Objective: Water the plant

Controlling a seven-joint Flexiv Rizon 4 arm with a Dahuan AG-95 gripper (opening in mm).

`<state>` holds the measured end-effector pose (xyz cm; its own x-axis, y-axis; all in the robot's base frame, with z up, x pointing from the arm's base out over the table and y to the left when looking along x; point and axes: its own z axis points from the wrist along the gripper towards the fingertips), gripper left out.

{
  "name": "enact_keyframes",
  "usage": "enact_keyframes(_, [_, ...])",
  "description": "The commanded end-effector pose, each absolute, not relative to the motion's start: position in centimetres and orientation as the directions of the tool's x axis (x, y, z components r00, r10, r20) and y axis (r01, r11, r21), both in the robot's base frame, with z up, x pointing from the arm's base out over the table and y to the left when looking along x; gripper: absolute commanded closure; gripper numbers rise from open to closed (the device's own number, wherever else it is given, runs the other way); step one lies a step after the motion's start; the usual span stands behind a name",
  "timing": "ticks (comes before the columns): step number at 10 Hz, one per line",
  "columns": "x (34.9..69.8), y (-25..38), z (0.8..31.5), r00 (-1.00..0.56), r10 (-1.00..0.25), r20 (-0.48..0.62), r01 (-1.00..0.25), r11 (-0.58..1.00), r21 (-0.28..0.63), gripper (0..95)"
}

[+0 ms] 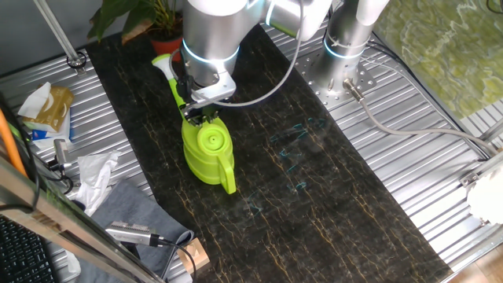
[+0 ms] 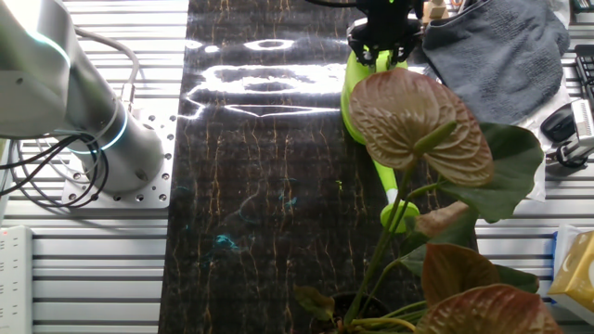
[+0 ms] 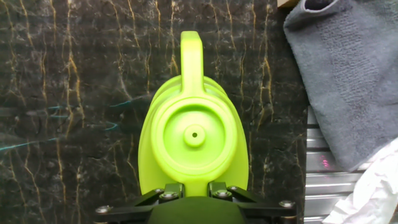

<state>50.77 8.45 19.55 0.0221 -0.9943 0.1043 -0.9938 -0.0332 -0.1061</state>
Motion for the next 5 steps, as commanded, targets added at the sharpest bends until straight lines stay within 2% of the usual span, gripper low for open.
enact_keyframes(1, [50.64,8.47,20.0,0.019,-0.994,0.108,-0.994,-0.031,-0.109,95.0])
enact_keyframes(5, [50.64,8.47,20.01,0.012,-0.994,0.108,-0.994,-0.024,-0.111,95.0])
